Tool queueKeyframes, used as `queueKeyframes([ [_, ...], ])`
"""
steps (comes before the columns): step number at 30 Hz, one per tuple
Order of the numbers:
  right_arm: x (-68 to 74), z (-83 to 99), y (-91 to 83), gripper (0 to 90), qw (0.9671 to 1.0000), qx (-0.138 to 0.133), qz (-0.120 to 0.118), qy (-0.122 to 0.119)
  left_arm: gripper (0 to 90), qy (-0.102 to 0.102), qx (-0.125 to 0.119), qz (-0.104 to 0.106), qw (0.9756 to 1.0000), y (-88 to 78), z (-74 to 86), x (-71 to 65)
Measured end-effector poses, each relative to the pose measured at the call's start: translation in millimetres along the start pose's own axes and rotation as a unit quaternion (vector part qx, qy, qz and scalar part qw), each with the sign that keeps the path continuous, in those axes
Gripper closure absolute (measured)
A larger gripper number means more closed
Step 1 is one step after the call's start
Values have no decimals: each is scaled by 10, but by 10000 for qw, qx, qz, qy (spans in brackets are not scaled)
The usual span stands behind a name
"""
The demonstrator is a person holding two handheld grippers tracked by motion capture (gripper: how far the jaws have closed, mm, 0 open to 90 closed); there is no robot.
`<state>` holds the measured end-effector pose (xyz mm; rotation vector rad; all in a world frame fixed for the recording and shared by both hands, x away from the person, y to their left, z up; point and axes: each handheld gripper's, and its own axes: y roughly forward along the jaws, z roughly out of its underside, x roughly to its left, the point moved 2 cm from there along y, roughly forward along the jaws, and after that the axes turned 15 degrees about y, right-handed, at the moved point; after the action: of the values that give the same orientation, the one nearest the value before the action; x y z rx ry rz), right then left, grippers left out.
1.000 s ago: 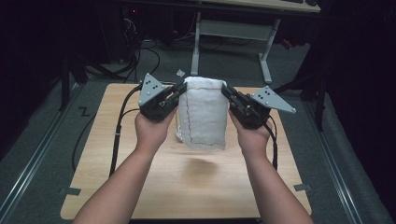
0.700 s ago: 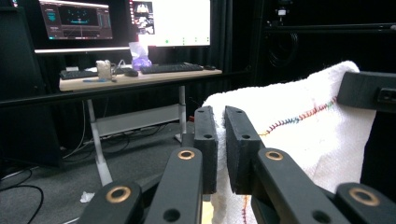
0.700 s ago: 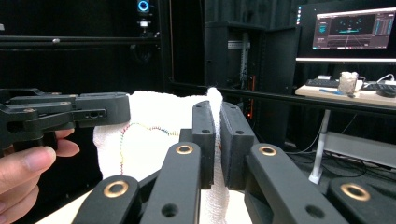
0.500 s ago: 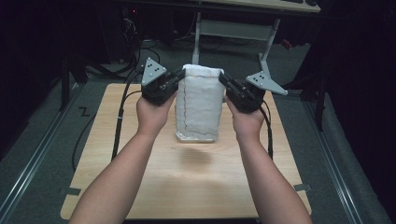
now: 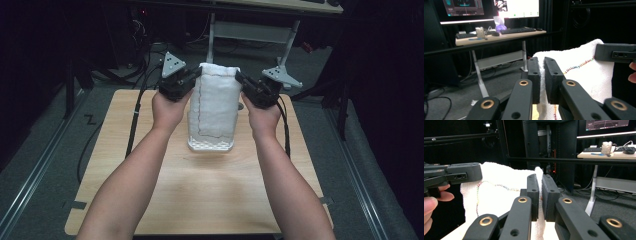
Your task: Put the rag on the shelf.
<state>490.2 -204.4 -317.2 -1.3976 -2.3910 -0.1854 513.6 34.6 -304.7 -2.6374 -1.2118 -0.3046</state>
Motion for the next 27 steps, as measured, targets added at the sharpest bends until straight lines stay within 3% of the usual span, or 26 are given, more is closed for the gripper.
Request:
queueKeyframes([
  [5, -81, -15, 138, 859, 9999, 121, 41, 16, 840, -94, 123, -45, 9999, 130, 65, 74],
  [8, -111, -16, 212, 859, 9998, 170, 52, -44, 839, -264, 104, -21, 9996, 181, 103, 140],
  [19, -268, 80, 448, 858, 9987, 453, 206, -100, 839, -327, 399, -31, 9987, 384, 340, 194],
  [23, -335, 156, 556, 858, 9962, 737, 410, -202, 839, -314, 691, 49, 9971, 485, 506, 198],
  [27, -414, 257, 645, 856, 9934, 1045, 451, -157, 838, -394, 844, 176, 9955, 529, 690, 195],
])
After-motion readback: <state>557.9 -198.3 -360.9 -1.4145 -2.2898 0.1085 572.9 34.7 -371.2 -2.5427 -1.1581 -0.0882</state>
